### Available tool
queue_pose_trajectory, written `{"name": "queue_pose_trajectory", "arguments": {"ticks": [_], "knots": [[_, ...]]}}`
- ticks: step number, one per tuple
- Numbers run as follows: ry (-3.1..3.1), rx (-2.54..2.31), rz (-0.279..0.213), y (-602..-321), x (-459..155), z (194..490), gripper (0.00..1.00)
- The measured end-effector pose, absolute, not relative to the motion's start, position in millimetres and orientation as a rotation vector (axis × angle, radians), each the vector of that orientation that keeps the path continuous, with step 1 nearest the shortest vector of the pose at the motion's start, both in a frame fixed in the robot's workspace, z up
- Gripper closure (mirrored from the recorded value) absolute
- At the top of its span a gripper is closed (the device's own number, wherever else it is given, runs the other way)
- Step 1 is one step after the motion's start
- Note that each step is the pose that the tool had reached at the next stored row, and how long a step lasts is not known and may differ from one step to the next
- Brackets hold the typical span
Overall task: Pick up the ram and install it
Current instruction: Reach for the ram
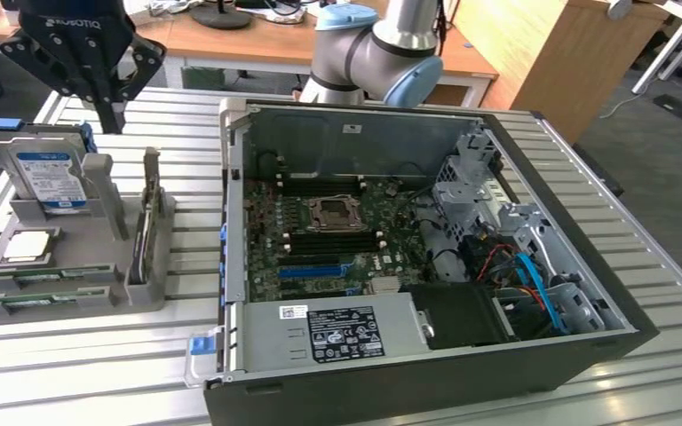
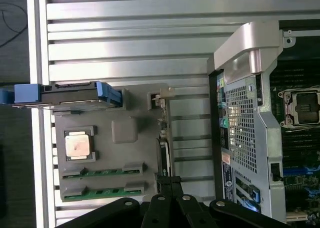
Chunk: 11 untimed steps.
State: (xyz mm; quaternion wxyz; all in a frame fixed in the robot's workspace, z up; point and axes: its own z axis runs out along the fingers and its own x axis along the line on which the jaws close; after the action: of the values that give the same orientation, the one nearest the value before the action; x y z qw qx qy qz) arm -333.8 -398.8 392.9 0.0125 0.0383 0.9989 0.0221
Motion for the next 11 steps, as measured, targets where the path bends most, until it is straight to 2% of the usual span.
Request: {"name": "queue_pose_trajectory", "arguments": {"ticks": [11], "knots": [[3.114,0.119,0.069,-398.9,-356.6,392.9,0.89]]}}
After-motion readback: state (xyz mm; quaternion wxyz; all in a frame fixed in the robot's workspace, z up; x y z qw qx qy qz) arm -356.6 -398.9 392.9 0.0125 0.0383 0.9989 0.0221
